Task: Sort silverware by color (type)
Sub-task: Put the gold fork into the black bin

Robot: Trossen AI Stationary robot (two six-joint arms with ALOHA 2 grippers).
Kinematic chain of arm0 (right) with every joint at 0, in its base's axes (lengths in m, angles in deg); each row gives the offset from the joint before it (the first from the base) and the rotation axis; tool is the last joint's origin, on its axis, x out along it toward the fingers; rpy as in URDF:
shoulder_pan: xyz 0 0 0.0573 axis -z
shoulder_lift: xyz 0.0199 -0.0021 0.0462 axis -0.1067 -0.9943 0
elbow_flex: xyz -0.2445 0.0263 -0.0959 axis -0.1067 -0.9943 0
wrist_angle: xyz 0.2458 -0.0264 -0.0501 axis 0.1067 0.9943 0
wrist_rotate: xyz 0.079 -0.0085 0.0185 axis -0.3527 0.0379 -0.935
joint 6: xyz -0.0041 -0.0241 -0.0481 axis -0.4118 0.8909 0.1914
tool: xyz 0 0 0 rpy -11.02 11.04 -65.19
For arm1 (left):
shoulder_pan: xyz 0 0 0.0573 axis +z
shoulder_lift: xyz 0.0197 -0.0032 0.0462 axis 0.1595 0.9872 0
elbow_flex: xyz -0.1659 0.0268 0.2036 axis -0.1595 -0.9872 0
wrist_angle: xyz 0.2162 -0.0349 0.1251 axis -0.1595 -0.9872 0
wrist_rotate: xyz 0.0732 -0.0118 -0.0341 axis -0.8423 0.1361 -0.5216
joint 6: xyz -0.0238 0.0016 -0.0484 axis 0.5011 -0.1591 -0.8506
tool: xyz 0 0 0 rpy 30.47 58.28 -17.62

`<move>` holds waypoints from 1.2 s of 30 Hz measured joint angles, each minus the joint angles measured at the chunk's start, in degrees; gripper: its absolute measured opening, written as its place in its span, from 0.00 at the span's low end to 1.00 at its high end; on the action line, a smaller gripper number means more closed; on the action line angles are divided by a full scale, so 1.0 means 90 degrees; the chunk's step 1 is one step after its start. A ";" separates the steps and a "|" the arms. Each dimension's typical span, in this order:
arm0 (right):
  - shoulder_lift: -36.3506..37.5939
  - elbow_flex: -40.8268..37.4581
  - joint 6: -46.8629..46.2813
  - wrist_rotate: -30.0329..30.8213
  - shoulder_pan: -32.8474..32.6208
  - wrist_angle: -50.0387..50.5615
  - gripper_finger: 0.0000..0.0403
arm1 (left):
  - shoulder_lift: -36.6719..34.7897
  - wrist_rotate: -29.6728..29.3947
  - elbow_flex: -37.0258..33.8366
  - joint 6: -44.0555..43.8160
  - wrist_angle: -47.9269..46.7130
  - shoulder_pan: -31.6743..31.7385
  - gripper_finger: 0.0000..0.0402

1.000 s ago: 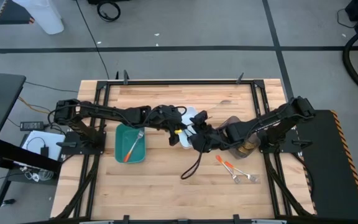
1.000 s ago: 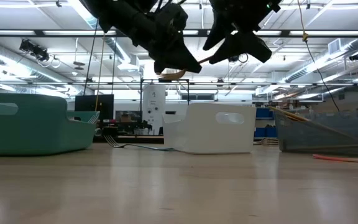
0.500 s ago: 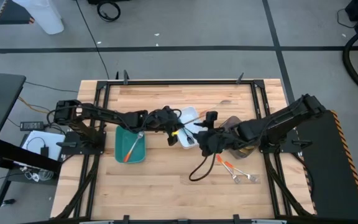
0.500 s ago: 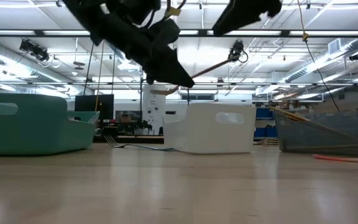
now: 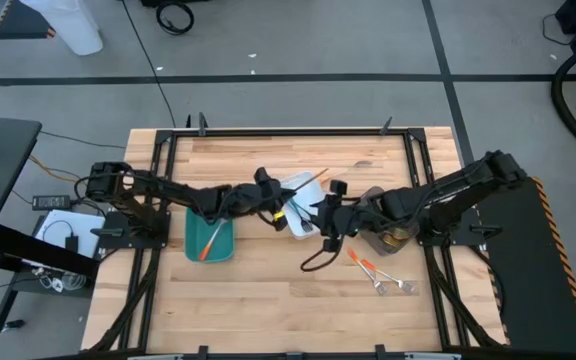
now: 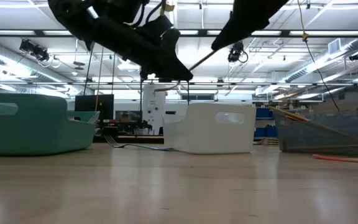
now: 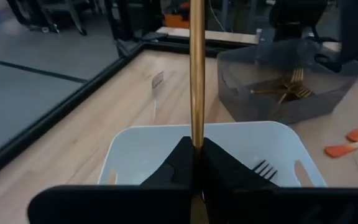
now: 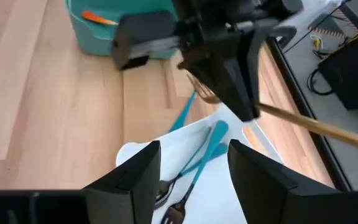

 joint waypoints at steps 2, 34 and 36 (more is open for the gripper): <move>0.0090 -0.0183 0.0006 -0.0012 0.0073 -0.0273 0.48 | 0.0000 -0.0117 0.0000 0.0038 0.0086 -0.0057 0.05; 0.1286 -0.2497 0.0408 -0.1087 0.1428 -0.6037 0.48 | 0.0058 -0.1011 0.0010 0.1559 0.2345 -0.0424 0.05; 0.1286 -0.2497 0.0449 -0.1219 0.1501 -0.6174 0.48 | 0.0058 -0.0987 0.0010 0.1774 0.2363 -0.0421 0.05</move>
